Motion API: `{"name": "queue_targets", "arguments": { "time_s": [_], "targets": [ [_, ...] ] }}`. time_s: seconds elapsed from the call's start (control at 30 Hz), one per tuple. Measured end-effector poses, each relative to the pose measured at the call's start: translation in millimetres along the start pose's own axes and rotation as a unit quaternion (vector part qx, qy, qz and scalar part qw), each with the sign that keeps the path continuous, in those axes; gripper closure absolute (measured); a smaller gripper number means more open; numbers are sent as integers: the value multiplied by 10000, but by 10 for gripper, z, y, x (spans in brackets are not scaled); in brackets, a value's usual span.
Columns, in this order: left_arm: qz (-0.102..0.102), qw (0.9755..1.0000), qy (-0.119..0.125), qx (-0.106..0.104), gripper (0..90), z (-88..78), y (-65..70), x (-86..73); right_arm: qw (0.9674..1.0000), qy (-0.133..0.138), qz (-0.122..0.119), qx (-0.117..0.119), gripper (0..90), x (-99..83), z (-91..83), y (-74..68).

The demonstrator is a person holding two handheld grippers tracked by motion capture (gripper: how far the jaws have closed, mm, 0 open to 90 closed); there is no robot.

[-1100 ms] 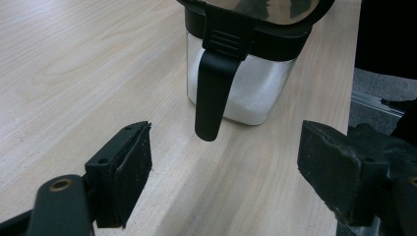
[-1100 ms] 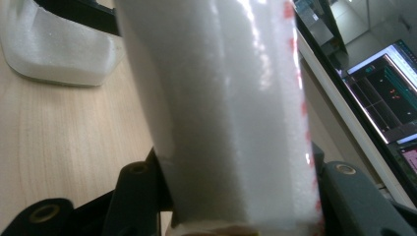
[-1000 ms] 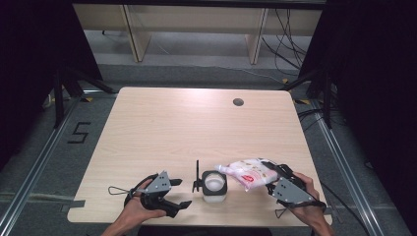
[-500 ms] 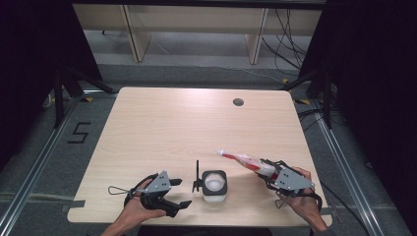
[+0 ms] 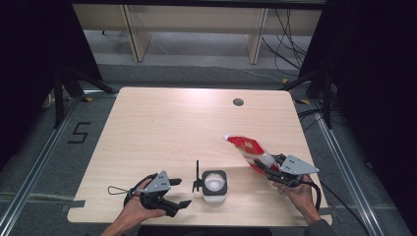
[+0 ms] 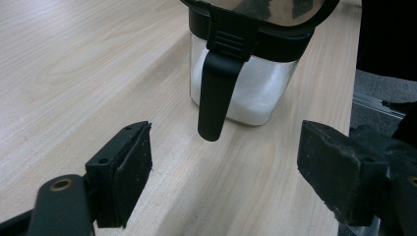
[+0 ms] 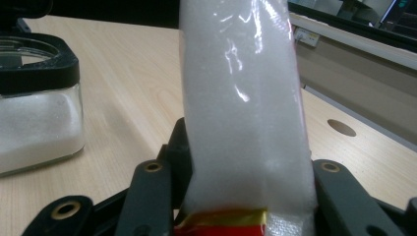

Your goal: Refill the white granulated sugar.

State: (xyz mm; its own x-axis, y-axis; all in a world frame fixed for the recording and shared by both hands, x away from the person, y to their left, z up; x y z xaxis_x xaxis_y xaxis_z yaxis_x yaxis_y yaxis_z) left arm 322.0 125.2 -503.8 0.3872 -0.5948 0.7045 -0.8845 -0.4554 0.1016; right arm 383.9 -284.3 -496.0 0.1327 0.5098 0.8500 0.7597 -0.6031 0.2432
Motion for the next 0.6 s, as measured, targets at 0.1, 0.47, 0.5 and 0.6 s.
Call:
{"name": "queue_targets", "arguments": {
  "time_s": [0.1, 0.47, 0.5, 0.6],
  "targets": [
    [-12, 10000, -2, -12, 206, 1, 1, 0, 9999, 13, 167, 6, 609, -21, -7, 10],
    [-36, 9999, -44, 88, 207, -16, 1, -4, 9977, 157, 650, 83, 610, -159, -62, 108],
    [-36, 9999, -44, 88, 207, -16, 1, -4, 9977, 157, 650, 83, 610, -159, -62, 108],
    [-18, 9999, -26, 101, 207, -15, -4, -7, 9971, 88, 747, 146, 609, -165, -72, 98]
  ]
}}
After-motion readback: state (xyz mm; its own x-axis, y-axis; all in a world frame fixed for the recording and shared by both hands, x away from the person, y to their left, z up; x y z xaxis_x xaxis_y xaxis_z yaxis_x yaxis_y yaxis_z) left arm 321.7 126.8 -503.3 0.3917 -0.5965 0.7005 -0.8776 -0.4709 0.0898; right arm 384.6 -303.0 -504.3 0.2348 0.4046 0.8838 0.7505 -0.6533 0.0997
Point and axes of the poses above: each handheld gripper's, and its own axes: z roughly forward along the jaws, x roughly out of its top, y roughly to its right, the point moved 1 cm from there along z, roughly forward along the jaws, and after that the axes turned 14 degrees about -y, right-handed, at the moved point
